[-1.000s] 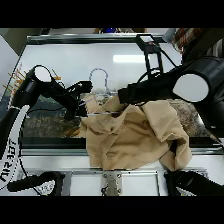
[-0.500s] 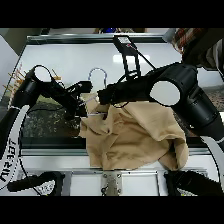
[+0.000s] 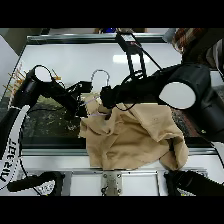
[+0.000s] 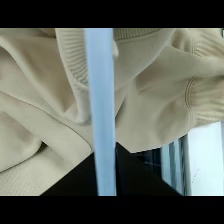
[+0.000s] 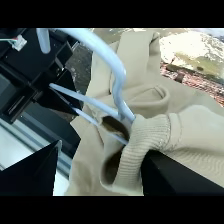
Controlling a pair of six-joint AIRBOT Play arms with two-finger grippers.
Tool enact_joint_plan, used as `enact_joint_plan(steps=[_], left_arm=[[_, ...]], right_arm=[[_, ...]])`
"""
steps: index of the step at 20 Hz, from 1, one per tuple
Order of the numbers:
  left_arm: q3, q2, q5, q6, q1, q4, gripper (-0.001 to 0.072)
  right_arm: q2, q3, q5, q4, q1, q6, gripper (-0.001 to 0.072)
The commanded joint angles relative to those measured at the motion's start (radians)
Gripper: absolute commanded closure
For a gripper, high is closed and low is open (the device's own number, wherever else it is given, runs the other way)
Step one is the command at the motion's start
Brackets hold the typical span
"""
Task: Fold the clothes and pants, and hang the long-sleeved shirts on hangers.
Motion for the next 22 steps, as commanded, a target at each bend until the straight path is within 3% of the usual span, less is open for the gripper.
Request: enact_joint_plan(steps=[1,6,7,8,10,11,12,22], left_arm=[[0.001,0.000,-0.004,0.000,0.000,0.002,0.0692],[0.001,0.000,-0.013,0.000,0.000,0.002,0.0691],[0.001,0.000,-0.019,0.000,0.000,0.002,0.0691],[0.001,0.000,-0.022,-0.001,0.000,0.002,0.0691],[0.001,0.000,-0.026,-0.001,0.000,0.002,0.0691],[0.001,0.000,-0.026,-0.001,0.000,0.001,0.0691],[0.001,0.000,-0.027,0.000,0.000,0.002,0.0691],[0.001,0.000,-0.026,0.000,0.000,0.002,0.0691]], right_arm=[[0.048,0.001,0.077,-0.002,-0.017,-0.003,0.0173],[0.063,0.001,0.076,0.003,-0.019,-0.018,0.0176],[0.063,0.001,0.077,-0.005,-0.019,-0.027,0.0218],[0.062,0.001,0.077,-0.011,-0.019,-0.027,0.0341],[0.050,0.001,0.081,-0.010,-0.017,-0.027,0.0487],[0.045,0.001,0.093,-0.011,-0.017,-0.028,0.0611],[0.038,0.001,0.107,-0.011,-0.017,-0.044,0.0686],[0.058,0.001,0.078,-0.011,-0.037,-0.056,0.0669]])
